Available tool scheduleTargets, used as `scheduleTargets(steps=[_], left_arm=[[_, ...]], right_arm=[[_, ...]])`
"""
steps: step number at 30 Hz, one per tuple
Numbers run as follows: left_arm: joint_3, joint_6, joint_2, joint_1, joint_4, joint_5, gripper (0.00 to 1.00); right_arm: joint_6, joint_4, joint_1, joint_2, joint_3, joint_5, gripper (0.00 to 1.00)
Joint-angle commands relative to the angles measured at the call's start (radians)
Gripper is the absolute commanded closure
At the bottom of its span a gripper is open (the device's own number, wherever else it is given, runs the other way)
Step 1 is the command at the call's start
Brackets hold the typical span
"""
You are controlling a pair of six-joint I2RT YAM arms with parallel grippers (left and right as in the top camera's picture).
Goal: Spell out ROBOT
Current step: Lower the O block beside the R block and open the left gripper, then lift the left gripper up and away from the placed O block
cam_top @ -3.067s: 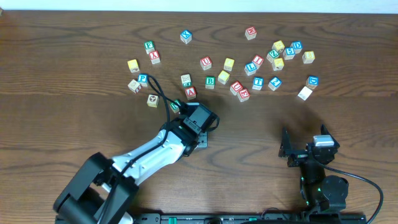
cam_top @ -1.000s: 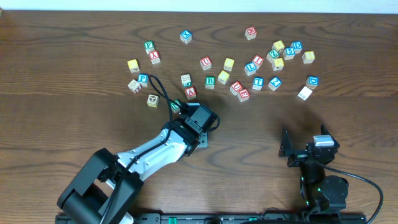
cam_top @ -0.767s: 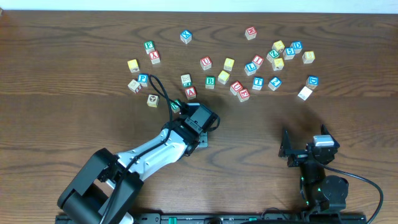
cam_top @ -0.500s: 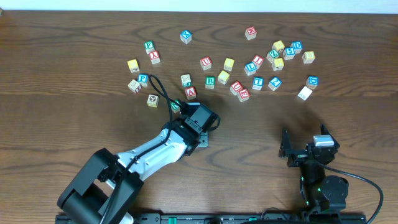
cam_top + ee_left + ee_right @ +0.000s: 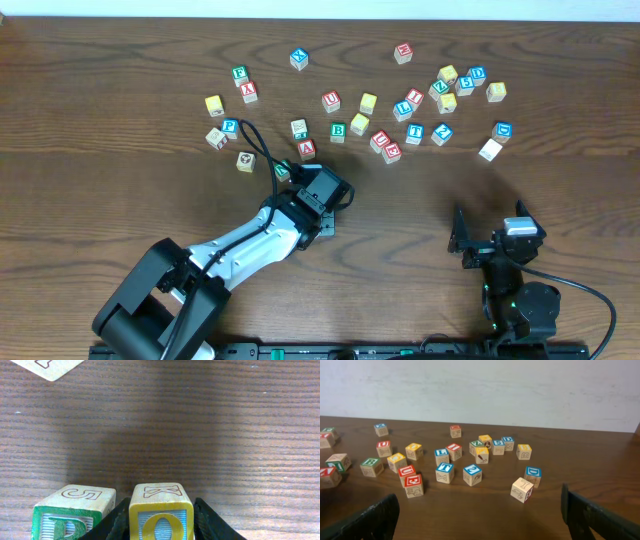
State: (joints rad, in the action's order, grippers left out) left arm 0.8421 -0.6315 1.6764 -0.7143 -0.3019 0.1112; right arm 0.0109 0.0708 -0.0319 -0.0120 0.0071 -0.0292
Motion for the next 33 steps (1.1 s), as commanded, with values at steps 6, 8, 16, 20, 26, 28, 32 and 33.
scheduleTargets(steps=[6,8,16,20,26,28,32,33], left_arm=[[0.014,0.009,0.006,0.002,0.006,0.048,0.62],[0.015,0.009,0.006,0.002,0.007,0.055,0.62],[0.015,0.023,0.006,0.002,0.024,0.060,0.62],[0.019,0.032,0.006,0.002,0.029,0.060,0.62],[0.020,0.038,0.006,0.002,0.039,0.071,0.62],[0.020,0.043,0.006,0.002,0.042,0.081,0.62],[0.020,0.051,0.006,0.002,0.050,0.092,0.62],[0.020,0.051,0.006,0.002,0.053,0.092,0.62]], right_arm=[[-0.006,0.004,0.005,0.005,-0.002,0.001,0.01],[-0.006,0.004,0.005,0.005,-0.002,0.001,0.01],[-0.006,0.004,0.005,0.005,-0.002,0.001,0.01],[-0.006,0.004,0.005,0.005,-0.002,0.001,0.01],[-0.006,0.004,0.005,0.005,-0.002,0.001,0.01],[-0.006,0.004,0.005,0.005,-0.002,0.001,0.01],[-0.006,0.004,0.005,0.005,-0.002,0.001,0.01],[-0.006,0.004,0.005,0.005,-0.002,0.001,0.01]])
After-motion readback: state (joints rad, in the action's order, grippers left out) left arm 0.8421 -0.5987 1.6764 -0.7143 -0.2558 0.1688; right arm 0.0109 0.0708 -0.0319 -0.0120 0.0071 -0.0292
